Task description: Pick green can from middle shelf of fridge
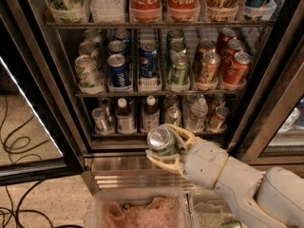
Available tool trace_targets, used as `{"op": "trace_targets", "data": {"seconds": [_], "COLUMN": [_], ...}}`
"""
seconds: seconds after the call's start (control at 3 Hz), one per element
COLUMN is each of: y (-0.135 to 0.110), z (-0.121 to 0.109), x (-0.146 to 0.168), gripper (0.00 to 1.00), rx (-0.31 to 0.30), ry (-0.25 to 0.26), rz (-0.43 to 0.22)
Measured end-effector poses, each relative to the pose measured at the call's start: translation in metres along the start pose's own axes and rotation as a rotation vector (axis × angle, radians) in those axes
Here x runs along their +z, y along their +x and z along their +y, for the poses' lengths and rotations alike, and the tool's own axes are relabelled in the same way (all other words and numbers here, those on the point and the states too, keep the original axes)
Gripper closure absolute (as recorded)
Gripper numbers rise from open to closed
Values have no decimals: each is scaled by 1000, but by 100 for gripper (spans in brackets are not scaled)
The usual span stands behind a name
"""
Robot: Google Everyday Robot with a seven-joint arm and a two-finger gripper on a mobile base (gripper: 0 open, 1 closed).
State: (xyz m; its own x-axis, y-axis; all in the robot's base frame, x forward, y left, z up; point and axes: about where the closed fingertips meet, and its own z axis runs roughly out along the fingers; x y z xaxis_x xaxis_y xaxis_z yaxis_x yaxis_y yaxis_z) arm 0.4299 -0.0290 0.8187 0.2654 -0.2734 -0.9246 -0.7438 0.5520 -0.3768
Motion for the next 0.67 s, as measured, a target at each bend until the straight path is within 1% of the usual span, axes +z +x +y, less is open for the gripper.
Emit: {"op": "trace_targets", "data": {"seconds": [0.33, 0.67], "y": [-4, -4], "z": [16, 16], "x": [-10, -10], "gripper": [100, 100], "rx": [-63, -63], "ry": [-33, -33], "rz": [-41, -41]}}
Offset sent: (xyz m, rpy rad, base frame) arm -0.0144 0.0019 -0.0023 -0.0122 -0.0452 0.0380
